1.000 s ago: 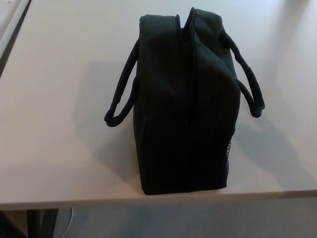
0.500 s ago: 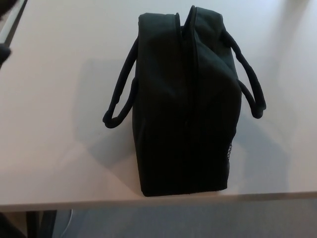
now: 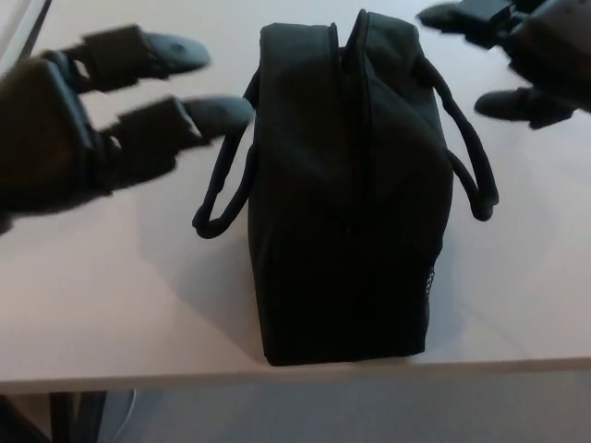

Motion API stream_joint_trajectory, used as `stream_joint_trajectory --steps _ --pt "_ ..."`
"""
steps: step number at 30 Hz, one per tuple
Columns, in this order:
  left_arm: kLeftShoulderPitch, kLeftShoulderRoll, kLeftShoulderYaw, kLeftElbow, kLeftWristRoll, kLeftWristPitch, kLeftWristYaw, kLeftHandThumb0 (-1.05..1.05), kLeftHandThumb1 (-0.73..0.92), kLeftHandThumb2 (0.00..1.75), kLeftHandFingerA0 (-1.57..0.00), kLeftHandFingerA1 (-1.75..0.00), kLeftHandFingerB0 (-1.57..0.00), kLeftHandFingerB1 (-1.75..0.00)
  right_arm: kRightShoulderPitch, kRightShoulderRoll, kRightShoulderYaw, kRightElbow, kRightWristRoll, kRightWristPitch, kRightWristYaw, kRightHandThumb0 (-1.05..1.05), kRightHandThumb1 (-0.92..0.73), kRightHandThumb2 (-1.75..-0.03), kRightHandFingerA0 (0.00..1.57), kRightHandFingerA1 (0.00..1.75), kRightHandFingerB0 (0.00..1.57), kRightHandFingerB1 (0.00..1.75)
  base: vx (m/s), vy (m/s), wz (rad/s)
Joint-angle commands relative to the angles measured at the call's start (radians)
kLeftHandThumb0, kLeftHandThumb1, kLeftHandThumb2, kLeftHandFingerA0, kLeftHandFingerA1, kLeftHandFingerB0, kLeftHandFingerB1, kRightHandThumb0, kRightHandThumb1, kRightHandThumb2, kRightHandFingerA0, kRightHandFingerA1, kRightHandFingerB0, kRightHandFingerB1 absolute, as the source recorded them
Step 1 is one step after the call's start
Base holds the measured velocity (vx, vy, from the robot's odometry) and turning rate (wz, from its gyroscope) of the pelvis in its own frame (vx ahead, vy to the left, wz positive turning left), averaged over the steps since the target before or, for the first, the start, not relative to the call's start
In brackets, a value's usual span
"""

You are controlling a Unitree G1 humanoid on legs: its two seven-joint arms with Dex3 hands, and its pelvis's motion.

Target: A lunch bag is kept on the middle of the desk and the robot uses both its hands to grab the opening of the bag from the left and right and moves its hands away from each other to spread the bag open

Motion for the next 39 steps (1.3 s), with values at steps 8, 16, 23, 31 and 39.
stream_joint_trajectory --steps 8,16,23,31,39 --pt "-0.179 -0.093 -0.268 0.021 0.257 0.12 0.239 -0.11 0.51 0.55 -0.47 -0.39 -0.35 -0.33 -0.087 0.108 0.204 0.109 -0.158 0.032 0.009 -0.27 -0.56 -0.57 0.41 0.36 0.26 0.3 0.0 0.0 0.0" --pt "-0.215 -0.121 -0.332 0.048 0.26 0.166 0.27 -0.11 0.49 0.55 -0.43 -0.38 -0.3 -0.32 -0.088 0.113 0.22 0.103 -0.15 0.047 0.02 -0.26 -0.56 -0.57 0.38 0.35 0.25 0.3 0.0 0.0 0.0" --pt "-0.203 -0.144 -0.37 0.148 0.26 0.212 0.34 -0.12 0.34 0.85 -0.33 -0.58 -0.16 -0.5 -0.072 0.131 0.222 0.1 -0.15 0.059 0.018 -0.32 -0.59 -0.58 0.39 0.34 0.3 0.31 0.0 0.0 0.0" --pt "-0.134 -0.201 -0.32 0.431 0.113 0.16 0.431 -0.19 0.54 0.57 -0.91 -0.6 -0.79 -0.54 -0.001 0.129 0.224 0.101 -0.153 0.057 -0.065 -0.35 -0.6 -0.58 0.42 0.35 0.36 0.33 0.0 0.0 0.0" --pt "-0.017 -0.254 0.052 0.822 -0.349 0.096 -0.041 -0.25 0.39 1.2 -0.93 -1.55 -0.89 -1.27 0.091 0.149 0.224 0.12 -0.15 0.067 -0.151 -0.36 -0.57 -0.57 0.8 0.62 0.71 0.44 0.0 0.0 0.0"
